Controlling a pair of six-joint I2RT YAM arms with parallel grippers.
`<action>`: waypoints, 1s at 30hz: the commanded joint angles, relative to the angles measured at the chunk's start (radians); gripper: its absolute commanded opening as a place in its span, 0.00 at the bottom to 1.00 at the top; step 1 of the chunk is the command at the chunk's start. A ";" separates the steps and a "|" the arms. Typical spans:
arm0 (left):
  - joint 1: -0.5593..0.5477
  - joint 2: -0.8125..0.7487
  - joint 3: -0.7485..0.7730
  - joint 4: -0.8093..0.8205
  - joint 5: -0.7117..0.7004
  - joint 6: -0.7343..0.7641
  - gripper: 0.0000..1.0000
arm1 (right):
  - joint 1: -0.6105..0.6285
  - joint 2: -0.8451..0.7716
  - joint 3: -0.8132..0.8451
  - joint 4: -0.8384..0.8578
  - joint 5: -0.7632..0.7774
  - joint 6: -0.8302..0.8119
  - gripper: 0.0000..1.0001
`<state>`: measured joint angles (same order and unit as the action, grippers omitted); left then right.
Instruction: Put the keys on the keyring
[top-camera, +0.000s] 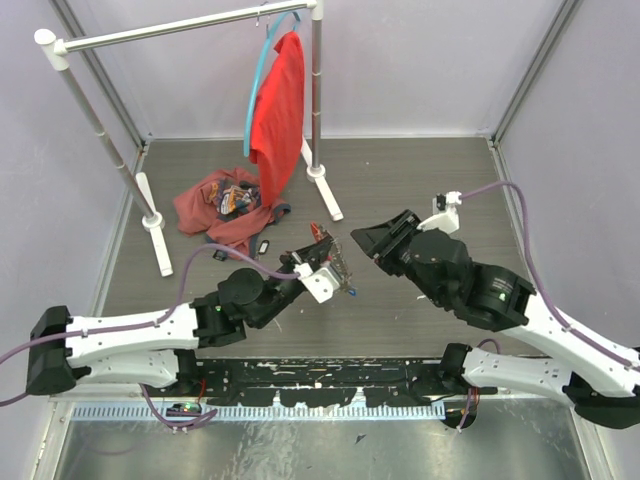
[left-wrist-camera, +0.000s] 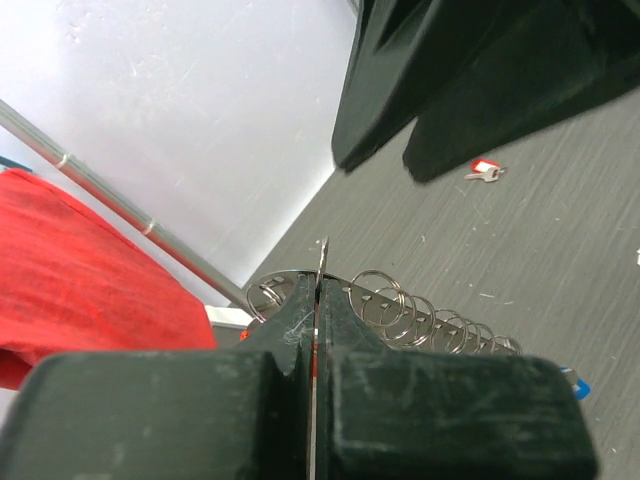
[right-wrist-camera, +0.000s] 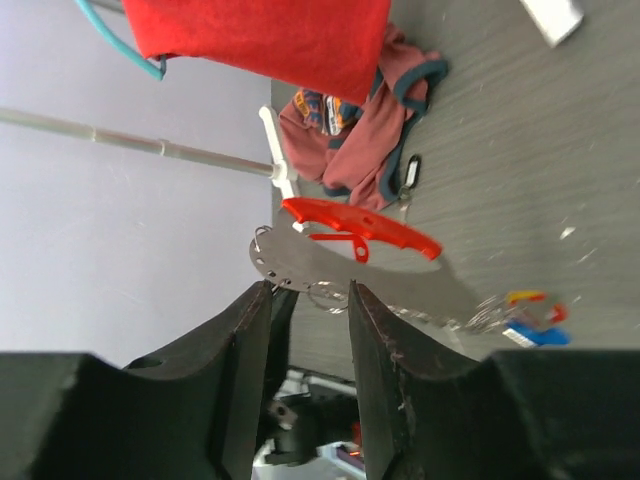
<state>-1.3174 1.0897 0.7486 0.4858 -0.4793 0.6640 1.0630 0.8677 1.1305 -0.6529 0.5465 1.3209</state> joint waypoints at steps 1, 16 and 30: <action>-0.002 -0.097 0.064 -0.093 0.061 -0.118 0.00 | 0.002 -0.080 0.054 0.083 0.037 -0.438 0.43; -0.002 -0.164 0.272 -0.426 0.228 -0.323 0.00 | 0.002 -0.245 0.060 0.269 -0.359 -1.269 0.47; -0.002 -0.175 0.355 -0.429 0.374 -0.434 0.00 | 0.002 -0.083 0.237 0.164 -0.807 -1.523 0.39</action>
<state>-1.3174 0.9302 1.0595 0.0303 -0.1642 0.2626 1.0630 0.7704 1.3216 -0.5037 -0.1566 -0.1207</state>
